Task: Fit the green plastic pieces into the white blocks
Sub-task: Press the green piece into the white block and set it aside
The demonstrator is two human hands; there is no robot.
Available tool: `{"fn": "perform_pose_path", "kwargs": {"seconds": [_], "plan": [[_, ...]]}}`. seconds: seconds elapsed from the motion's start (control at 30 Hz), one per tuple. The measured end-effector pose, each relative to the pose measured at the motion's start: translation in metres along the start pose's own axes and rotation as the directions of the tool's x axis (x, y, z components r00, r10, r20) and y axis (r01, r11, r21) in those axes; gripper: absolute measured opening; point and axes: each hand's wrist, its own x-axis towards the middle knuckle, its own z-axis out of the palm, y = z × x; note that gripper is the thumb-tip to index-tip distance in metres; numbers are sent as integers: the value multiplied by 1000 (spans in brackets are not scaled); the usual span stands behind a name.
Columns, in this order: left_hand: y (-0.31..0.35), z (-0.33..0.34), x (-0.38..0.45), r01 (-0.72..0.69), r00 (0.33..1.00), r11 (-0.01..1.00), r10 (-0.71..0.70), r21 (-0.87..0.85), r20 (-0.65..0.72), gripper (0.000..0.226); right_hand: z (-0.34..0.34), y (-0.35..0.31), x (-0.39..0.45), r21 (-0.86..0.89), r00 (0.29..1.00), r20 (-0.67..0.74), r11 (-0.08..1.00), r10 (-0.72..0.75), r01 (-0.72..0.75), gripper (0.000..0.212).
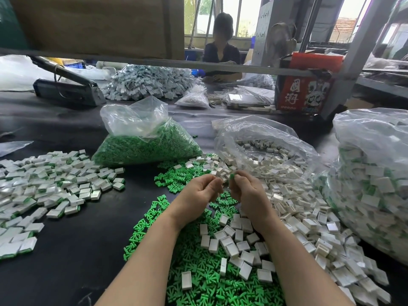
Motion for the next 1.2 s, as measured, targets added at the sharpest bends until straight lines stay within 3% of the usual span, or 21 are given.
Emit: {"fn": "perform_pose_path", "kwargs": {"seconds": [0.17,0.27,0.57,0.93,1.2], "plan": [[1,0,2,-56,990,998,58,24,-130,26,0,-1,-1,-127,997,-26,990,-66,62,30],[-1,-3,2,-39,985,999,43,28,-166,27,-2,-2,-1,-71,994,-95,997,-50,43,27],[-4,-1,4,45,994,996,-52,-72,-98,29,-3,-8,-1,90,997,-52,994,-51,55,20],[-6,1,4,35,996,999,-38,-38,-79,28,-3,-6,-4,105,992,-104,990,-78,89,12],[-6,4,4,7,997,999,-9,-35,-76,31,-4,-6,-3,235,993,-120,972,16,12,8]]}}
